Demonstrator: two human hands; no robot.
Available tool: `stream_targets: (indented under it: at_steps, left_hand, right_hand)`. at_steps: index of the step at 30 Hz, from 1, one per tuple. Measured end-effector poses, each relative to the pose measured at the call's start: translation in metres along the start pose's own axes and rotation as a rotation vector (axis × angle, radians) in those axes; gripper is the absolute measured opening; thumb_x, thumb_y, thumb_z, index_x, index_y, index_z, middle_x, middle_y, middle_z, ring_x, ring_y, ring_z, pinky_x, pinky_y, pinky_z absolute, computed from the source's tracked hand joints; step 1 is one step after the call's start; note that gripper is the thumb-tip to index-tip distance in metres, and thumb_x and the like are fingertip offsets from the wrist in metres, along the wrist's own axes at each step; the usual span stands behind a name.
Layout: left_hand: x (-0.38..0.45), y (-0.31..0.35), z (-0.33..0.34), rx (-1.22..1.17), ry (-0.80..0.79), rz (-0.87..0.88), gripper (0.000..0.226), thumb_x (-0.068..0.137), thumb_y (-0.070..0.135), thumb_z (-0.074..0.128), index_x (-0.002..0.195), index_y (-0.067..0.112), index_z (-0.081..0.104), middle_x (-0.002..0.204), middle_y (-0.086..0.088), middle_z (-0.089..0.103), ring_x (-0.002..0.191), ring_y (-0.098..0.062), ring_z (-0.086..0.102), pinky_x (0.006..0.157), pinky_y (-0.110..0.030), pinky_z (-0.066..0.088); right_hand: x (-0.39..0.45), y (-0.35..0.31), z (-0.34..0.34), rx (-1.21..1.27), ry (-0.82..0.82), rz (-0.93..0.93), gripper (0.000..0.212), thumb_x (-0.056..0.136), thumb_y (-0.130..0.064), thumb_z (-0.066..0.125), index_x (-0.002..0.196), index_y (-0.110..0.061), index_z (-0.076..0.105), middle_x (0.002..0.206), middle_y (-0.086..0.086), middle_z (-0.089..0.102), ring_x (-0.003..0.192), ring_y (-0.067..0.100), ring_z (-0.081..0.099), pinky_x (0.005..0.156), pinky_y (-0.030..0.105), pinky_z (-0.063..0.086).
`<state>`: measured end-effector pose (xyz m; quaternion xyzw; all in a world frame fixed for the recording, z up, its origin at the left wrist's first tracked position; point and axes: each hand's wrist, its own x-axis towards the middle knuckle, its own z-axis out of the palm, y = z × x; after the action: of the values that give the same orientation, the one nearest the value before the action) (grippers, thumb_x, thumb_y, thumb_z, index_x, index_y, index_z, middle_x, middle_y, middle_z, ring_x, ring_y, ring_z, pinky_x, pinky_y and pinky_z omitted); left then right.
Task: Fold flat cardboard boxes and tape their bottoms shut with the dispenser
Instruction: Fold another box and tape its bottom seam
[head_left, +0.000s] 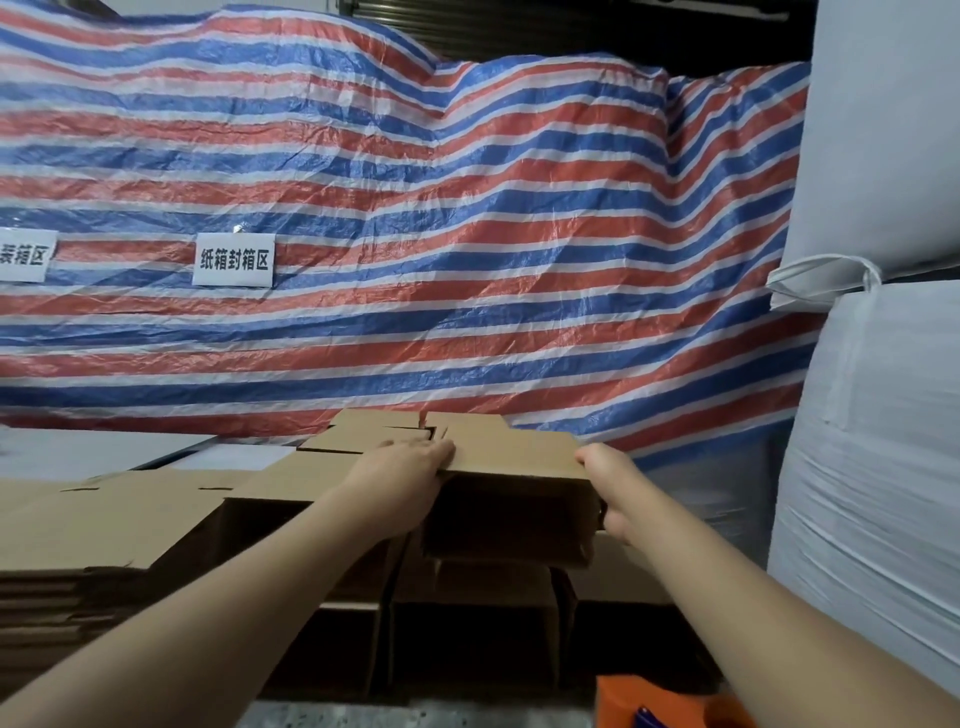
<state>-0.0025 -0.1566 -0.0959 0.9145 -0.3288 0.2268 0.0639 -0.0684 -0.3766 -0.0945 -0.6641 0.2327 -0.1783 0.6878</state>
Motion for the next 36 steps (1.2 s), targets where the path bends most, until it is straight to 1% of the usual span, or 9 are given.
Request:
stream_targets:
  at_steps: [3,9,15,18,21,23,25,30,36]
  left_hand:
    - [0.009,-0.004,0.014,0.094,-0.028,-0.004,0.031,0.099,0.017,0.039,0.128,0.022,0.049,0.132,-0.002,0.060,0.119,-0.023,0.056,0.102,-0.039,0.040]
    - [0.019,-0.007,0.027,0.198,-0.096,-0.068,0.031,0.094,0.011,0.045,0.123,0.020,0.055,0.125,-0.004,0.061,0.116,-0.023,0.054,0.098,-0.038,0.041]
    - [0.016,-0.006,0.034,0.180,-0.088,-0.121,0.029,0.092,0.014,0.047,0.120,0.018,0.056,0.121,-0.004,0.061,0.112,-0.024,0.056,0.092,-0.036,0.044]
    - [0.012,-0.006,0.030,0.123,-0.066,-0.100,0.028,0.095,0.036,0.052,0.116,0.018,0.054,0.116,-0.003,0.062,0.103,-0.024,0.059,0.085,-0.036,0.051]
    - [0.005,-0.008,0.023,0.082,-0.089,-0.086,0.055,0.088,0.066,0.051,0.119,0.021,0.050,0.116,0.000,0.061,0.103,-0.022,0.059,0.080,-0.035,0.051]
    - [-0.002,-0.012,0.016,0.025,-0.078,-0.077,0.068,0.085,0.077,0.043,0.125,0.022,0.048,0.124,0.000,0.059,0.109,-0.020,0.057,0.084,-0.035,0.050]
    - [-0.012,-0.017,0.003,-0.038,-0.025,-0.078,0.075,0.088,0.077,0.034,0.136,0.020,0.047,0.134,-0.002,0.056,0.120,-0.021,0.054,0.095,-0.039,0.048]
    - [-0.051,-0.042,-0.037,-0.016,0.214,-0.143,0.057,0.099,0.059,0.035,0.135,0.019,0.051,0.134,-0.001,0.058,0.120,-0.019,0.055,0.099,-0.038,0.048]
    - [-0.108,-0.104,-0.057,-0.026,0.286,-0.271,0.047,0.100,0.051,0.039,0.132,0.018,0.053,0.131,-0.004,0.061,0.114,-0.022,0.059,0.092,-0.041,0.053]
  right_hand:
    - [0.023,0.011,0.006,0.008,-0.002,0.012,0.022,0.103,-0.025,0.046,0.113,-0.014,0.063,0.103,0.011,0.070,0.094,0.026,0.066,0.076,0.034,0.055]
    - [0.043,0.028,0.021,0.028,-0.034,0.044,0.021,0.099,-0.014,0.044,0.100,-0.014,0.065,0.100,0.011,0.071,0.094,0.027,0.067,0.088,0.038,0.054]
    - [0.041,0.034,0.028,0.048,-0.052,0.046,0.022,0.098,-0.015,0.044,0.102,-0.017,0.066,0.097,0.011,0.071,0.088,0.025,0.067,0.065,0.032,0.052]
    - [0.037,0.030,0.026,0.039,-0.123,0.030,0.024,0.097,-0.028,0.053,0.105,-0.013,0.071,0.090,0.006,0.072,0.084,0.023,0.066,0.063,0.031,0.049]
    - [0.029,0.025,0.023,-0.045,-0.109,-0.022,0.033,0.096,-0.044,0.058,0.111,-0.017,0.070,0.104,0.006,0.074,0.100,0.025,0.067,0.079,0.035,0.052]
    - [0.025,0.021,0.019,-0.134,-0.060,-0.056,0.034,0.099,-0.045,0.052,0.113,-0.018,0.069,0.107,0.008,0.073,0.104,0.026,0.065,0.096,0.041,0.051]
    - [0.018,0.016,0.016,-0.191,-0.010,-0.072,0.036,0.102,-0.040,0.042,0.114,-0.014,0.065,0.106,0.009,0.071,0.102,0.027,0.064,0.100,0.044,0.050]
    - [-0.015,-0.002,0.021,-0.319,0.186,-0.256,0.035,0.103,-0.033,0.036,0.119,-0.011,0.057,0.109,0.011,0.064,0.097,0.028,0.061,0.083,0.040,0.050]
    - [-0.054,-0.006,0.039,-0.369,0.261,-0.522,0.026,0.100,-0.031,0.041,0.097,-0.013,0.059,0.090,0.004,0.059,0.074,0.015,0.052,0.055,0.029,0.034]
